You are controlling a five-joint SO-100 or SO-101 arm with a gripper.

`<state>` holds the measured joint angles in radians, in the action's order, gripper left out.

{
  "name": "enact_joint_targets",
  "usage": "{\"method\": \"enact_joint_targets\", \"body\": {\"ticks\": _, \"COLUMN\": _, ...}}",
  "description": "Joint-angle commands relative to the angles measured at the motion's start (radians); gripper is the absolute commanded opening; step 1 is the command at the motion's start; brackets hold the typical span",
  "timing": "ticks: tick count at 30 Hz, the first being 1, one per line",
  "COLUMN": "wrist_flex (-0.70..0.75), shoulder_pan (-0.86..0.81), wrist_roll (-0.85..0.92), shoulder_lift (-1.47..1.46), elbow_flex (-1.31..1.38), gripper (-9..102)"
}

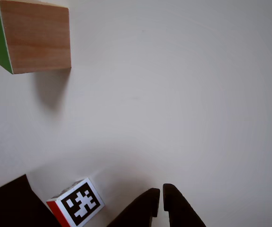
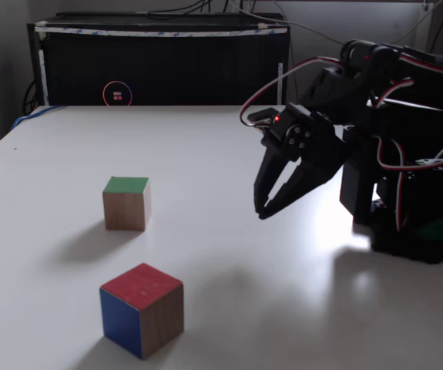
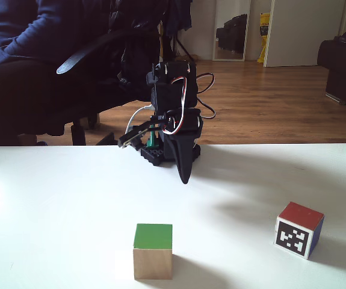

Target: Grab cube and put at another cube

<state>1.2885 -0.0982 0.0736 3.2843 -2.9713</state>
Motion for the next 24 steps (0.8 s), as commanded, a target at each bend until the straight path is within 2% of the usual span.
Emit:
{"method": "enact_joint_targets", "body": {"ticks": 1, "wrist_flex": 0.003, "shoulder_pan": 0.011, "wrist_roll": -0.006, "shoulder_lift": 0.005, "elbow_flex": 0.003, "gripper": 0}}
{"method": "enact_joint_targets", "body": {"ticks": 24, "wrist_flex": 0.003, "shoulder_pan": 0.015, "wrist_roll": 0.002, "shoulder_lift": 0.005, "elbow_flex": 0.003, "gripper": 0}}
